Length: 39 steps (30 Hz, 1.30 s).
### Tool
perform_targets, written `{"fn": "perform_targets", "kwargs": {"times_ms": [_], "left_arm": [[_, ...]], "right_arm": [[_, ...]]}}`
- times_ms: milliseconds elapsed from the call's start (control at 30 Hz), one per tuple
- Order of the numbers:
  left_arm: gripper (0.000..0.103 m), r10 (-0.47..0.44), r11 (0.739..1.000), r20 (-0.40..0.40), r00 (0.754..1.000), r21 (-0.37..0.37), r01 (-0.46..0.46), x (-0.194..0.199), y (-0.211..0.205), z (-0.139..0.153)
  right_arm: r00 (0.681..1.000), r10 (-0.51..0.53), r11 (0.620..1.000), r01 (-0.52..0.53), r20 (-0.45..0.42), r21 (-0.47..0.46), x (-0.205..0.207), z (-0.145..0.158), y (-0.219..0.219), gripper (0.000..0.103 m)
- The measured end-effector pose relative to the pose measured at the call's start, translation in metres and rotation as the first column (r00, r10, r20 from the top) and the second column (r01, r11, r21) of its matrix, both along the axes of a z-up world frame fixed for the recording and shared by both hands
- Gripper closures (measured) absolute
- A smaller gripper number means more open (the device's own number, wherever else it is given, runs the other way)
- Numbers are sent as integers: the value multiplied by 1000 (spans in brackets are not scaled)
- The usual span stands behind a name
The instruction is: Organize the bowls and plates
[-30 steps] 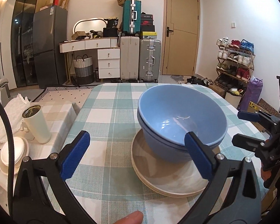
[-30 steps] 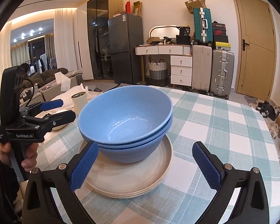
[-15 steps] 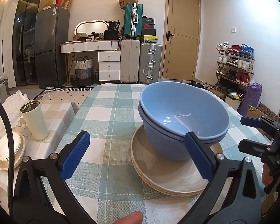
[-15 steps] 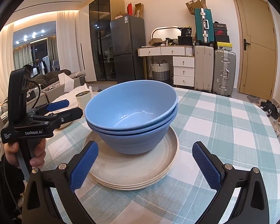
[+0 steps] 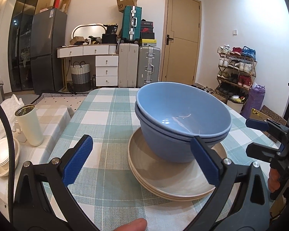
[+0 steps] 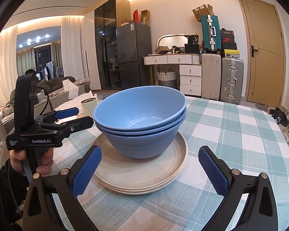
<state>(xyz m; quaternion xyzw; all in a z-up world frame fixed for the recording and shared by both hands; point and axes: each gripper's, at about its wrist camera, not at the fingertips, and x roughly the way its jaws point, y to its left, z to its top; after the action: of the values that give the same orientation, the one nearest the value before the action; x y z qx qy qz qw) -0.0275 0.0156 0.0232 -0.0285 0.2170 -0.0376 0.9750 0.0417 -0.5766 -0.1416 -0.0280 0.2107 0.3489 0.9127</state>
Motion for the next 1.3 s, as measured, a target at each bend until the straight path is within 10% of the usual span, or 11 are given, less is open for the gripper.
{"fn": "perform_targets", "kwargs": {"times_ms": [1300], "left_arm": [[2,-20,1000,78,997,-2,20,0,7,-8]], "right_arm": [[999,-16,999,14,49,31,-5,-9,-8,1]]}}
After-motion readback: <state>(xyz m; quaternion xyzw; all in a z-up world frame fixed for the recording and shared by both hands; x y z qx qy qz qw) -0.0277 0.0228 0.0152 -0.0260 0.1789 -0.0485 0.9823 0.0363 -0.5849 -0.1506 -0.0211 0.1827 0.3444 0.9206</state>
